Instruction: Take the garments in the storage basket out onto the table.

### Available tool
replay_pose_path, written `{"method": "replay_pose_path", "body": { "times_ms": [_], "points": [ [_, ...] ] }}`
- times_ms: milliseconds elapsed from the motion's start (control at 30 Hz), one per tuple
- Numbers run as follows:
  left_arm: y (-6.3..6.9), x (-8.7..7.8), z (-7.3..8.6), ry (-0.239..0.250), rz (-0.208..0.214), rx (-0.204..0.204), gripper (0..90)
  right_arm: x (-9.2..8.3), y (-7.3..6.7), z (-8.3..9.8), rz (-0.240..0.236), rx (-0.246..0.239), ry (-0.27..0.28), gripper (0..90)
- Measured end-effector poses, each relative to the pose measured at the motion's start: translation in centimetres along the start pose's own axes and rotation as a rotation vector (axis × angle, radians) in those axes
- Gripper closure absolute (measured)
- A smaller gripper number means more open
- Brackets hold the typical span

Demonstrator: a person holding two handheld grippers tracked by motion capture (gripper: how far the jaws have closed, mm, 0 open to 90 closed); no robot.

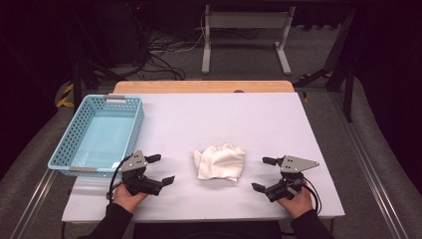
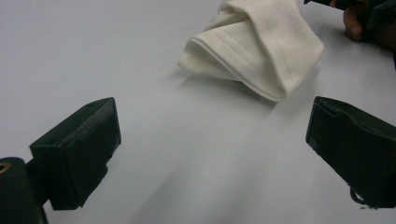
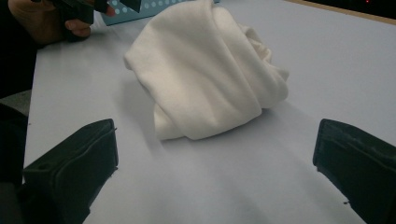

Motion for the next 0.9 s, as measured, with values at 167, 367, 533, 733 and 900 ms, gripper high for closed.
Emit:
{"method": "replay_pose_path", "body": {
  "times_ms": [167, 367, 533, 733, 900],
  "points": [
    [0.0, 0.14, -0.02, -0.003, -0.003, 0.009, 4.0, 0.0, -0.01, -0.02, -0.002, -0.001, 0.001, 0.8],
    [0.06, 0.35, 0.01, -0.015, 0.003, 0.018, 4.1, 0.01, -0.01, -0.01, -0.005, -0.001, 0.001, 0.8],
    [0.11, 0.37, 0.02, -0.017, 0.01, 0.013, 4.0, 0.0, -0.04, -0.02, -0.006, -0.002, 0.002, 0.7],
    [0.19, 0.4, 0.02, -0.02, 0.034, -0.011, 3.2, -0.01, -0.09, -0.01, -0.007, -0.004, 0.002, 0.7],
    [0.19, 0.43, 0.06, -0.024, 0.036, -0.018, 3.1, 0.0, -0.09, 0.0, -0.007, -0.004, 0.001, 0.7]
  ]
}}
Point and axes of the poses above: each handheld gripper's, and its own axes: x roughly forward along the jaws, z roughly out of its underside, y roughly to its right, the point moved 8 cm from there along x, roughly forward along the jaws, and after that the axes turned 11 degrees about -y, right-handed, at the moved point
